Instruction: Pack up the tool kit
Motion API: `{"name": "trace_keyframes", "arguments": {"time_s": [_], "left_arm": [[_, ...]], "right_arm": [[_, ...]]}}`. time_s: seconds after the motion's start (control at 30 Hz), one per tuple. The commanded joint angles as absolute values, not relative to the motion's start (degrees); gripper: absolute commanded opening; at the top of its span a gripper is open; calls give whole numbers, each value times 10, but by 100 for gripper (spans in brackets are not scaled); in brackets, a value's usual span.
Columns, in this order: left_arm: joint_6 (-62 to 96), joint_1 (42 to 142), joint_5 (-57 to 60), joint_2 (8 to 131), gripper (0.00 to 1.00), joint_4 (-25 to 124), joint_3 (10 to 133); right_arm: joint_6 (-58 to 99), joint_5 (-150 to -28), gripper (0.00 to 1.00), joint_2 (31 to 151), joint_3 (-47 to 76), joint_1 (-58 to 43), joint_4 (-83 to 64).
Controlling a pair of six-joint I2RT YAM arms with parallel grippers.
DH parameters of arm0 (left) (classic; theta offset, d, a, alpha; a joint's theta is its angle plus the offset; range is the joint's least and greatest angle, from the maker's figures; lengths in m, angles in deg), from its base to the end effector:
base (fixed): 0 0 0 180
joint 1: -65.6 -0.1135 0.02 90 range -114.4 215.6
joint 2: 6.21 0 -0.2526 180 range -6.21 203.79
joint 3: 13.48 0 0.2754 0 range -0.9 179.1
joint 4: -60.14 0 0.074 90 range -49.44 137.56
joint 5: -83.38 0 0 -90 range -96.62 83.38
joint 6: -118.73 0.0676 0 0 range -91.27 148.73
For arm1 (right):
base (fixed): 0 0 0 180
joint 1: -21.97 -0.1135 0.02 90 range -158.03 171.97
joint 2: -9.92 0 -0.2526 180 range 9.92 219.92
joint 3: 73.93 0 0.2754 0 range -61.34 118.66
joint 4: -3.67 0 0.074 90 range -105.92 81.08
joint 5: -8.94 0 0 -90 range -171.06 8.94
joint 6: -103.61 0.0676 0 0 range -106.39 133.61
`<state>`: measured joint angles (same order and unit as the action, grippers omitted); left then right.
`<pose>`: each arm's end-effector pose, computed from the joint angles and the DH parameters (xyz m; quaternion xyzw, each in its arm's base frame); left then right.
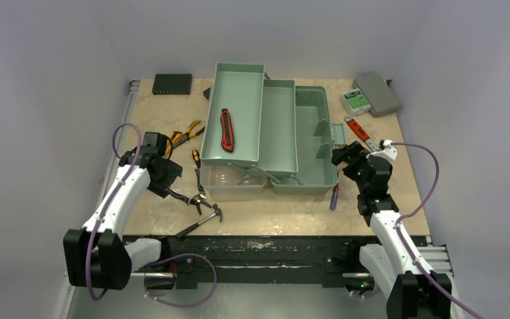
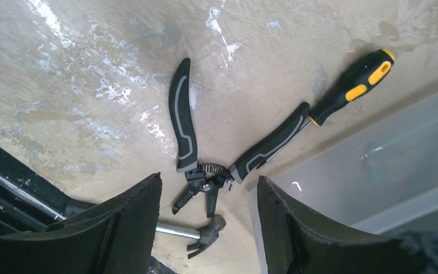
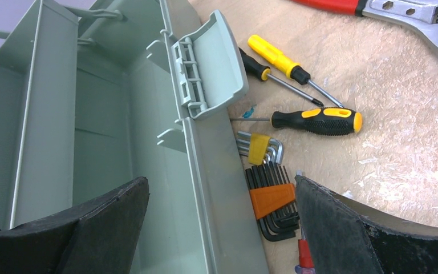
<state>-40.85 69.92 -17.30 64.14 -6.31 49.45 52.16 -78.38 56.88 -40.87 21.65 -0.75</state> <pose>0.2474 -0.0061 0.1809 -0.5426 0.8232 -0.0103 0.1670 0.2493 -0.0018 0.1875 0.2783 0.7613 0.1769 0.5583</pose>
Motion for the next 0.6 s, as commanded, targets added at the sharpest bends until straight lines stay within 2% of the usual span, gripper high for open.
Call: {"name": "trace_keyframes", "arguments": {"time_s": [0.0,0.17,0.43,0.57], "left_arm": [[-409,706,-148,584,61,-85,467],[-490,790,-139,577,62,-107,458],[-611,852,-78,621,64,28,364],[-647,878,-96,636,71,57,355]], "right_arm": [[520,-791,99,568,-393,218,9],[520,-792,99,565,-394,218,9],[519,-795,99,566,-396,218,13],[520,-799,99,569,-396,218,15]]}}
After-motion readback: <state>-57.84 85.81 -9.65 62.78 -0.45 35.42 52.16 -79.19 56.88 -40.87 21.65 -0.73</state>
